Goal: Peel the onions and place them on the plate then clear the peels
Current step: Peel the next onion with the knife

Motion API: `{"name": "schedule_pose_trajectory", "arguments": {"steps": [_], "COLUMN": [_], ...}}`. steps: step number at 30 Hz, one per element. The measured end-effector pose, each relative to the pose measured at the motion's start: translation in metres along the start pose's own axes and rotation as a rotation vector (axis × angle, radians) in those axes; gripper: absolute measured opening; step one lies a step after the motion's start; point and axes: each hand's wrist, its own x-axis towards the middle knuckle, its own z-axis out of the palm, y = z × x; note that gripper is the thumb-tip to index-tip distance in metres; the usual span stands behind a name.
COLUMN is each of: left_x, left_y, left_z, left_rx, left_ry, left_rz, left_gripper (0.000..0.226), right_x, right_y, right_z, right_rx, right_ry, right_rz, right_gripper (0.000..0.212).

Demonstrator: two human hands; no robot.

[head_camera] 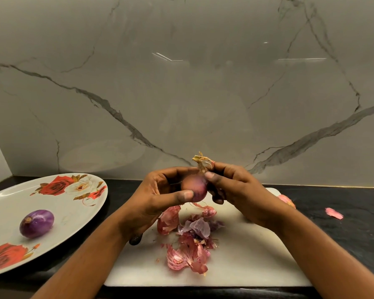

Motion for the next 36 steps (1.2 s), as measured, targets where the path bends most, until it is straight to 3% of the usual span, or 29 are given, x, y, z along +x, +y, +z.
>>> {"name": "schedule_pose_trajectory", "arguments": {"steps": [4,8,12,18,23,27,33,36], "left_x": [-0.001,0.002,0.004,0.006,0.006,0.001,-0.003,-0.001], "left_y": [0.0,-0.002,-0.002,-0.005,-0.008,-0.002,0.0,0.001], "left_z": [-0.003,-0.006,-0.003,-0.004,-0.003,0.001,0.005,0.005], "left_rx": [-0.102,-0.16,-0.17,-0.162,-0.036,0.104,0.209,0.173], "left_ry": [-0.05,-0.105,-0.107,-0.043,-0.015,-0.043,-0.03,-0.044], "left_rz": [-0.015,-0.03,-0.054,-0.099,-0.116,-0.09,-0.038,-0.005], "left_gripper": [0.052,0.053,0.052,0.055,0.036,0.043,0.041,0.028], "right_x": [0.0,0.001,0.003,-0.001,-0.004,-0.002,-0.003,-0.004], "right_y": [-0.002,-0.003,-0.002,-0.005,-0.006,-0.003,-0.001,-0.001], "right_z": [-0.002,-0.003,-0.003,-0.004,-0.001,0.0,0.002,0.004], "right_rx": [0.216,0.323,0.212,0.001,-0.108,-0.156,-0.227,-0.181], "right_ry": [-0.029,0.021,0.065,0.056,0.102,0.105,0.04,0.019], "right_rz": [0.073,0.104,0.087,0.005,-0.035,-0.065,-0.05,-0.021], "right_gripper": [0.046,0.03,0.02,0.043,0.028,0.013,0.02,0.021]}}
